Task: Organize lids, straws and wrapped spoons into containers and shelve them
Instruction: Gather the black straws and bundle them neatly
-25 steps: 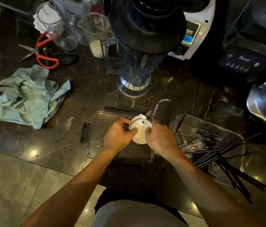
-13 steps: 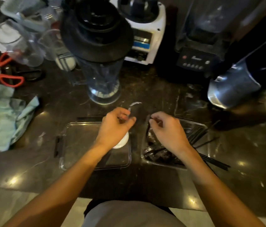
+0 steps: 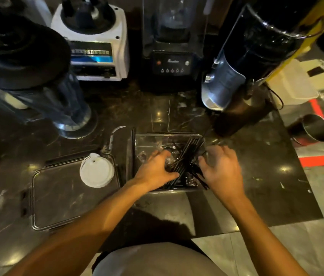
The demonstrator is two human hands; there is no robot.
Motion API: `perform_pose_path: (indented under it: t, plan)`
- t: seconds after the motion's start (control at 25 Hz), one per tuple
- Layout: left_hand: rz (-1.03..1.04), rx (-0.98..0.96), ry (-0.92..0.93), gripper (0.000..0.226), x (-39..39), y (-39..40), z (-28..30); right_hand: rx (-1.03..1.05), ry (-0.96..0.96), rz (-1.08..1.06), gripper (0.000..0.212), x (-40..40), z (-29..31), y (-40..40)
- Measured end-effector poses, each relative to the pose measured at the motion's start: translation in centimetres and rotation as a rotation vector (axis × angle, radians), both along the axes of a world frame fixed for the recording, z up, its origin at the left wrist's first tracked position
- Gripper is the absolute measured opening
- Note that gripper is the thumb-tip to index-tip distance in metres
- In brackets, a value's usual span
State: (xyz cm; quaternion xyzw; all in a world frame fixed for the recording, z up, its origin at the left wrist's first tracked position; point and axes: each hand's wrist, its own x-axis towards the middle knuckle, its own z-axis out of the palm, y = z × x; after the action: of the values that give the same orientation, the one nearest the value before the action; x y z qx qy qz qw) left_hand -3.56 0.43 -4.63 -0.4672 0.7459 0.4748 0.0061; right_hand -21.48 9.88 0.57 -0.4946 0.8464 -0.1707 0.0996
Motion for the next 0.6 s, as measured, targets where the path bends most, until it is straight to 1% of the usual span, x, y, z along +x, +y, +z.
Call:
perform_pose_path:
  t: [0.04,0.08,0.12,0.16,0.2,0.24,0.32,0.36,0.4,0.48,0.56,0.6]
  plan:
    - [-0.014,-0.01,-0.014,0.075,-0.6,0.3,-0.2,-0.039,0.066,-0.033,0.036,-0.6,0.2,0.9]
    - [-0.011,-0.015,-0.023,0.08,-1.2,0.5,-0.4,-0.031,0.083,-0.086,0.044,-1.1,0.2,1.7]
    - [-0.009,-0.033,-0.046,0.085,-1.8,0.6,-0.7,0.021,0.059,-0.154,0.053,-1.6,0.2,2.3]
    - [-0.022,-0.082,-0.089,0.088,-2.6,0.8,-0.8,0.107,-0.019,-0.218,0.061,-2.2,0.2,3.0]
    - [-0.047,-0.148,-0.152,0.091,-3.2,0.8,-1.0,0.196,-0.146,-0.25,0.066,-2.5,0.1,3.5]
    - [-0.083,-0.216,-0.211,0.092,-3.8,0.9,-1.1,0.268,-0.323,-0.271,0.067,-2.8,0.3,3.9]
    - [-0.139,-0.295,-0.296,0.089,-5.1,0.8,-1.2,0.365,-0.693,-0.282,0.064,-3.2,0.6,4.2]
    - [-0.155,-0.322,-0.319,0.087,-5.7,0.9,-1.4,0.399,-0.797,-0.265,0.063,-3.3,0.7,4.3]
    - [-0.152,-0.362,-0.33,0.087,-6.0,1.0,-1.5,0.415,-0.846,-0.252,0.061,-3.2,0.7,4.1]
    - [-0.096,-0.451,-0.311,0.094,-6.5,1.2,-2.0,0.372,-0.87,-0.262,0.053,-3.2,0.4,3.5]
    - [-0.025,-0.537,-0.23,0.102,-6.7,1.3,-2.5,0.297,-0.898,-0.265,0.043,-3.6,0.1,2.8]
    - [-0.022,-0.564,-0.188,0.103,-6.7,1.3,-2.7,0.27,-0.92,-0.253,0.04,-3.9,0.0,2.5]
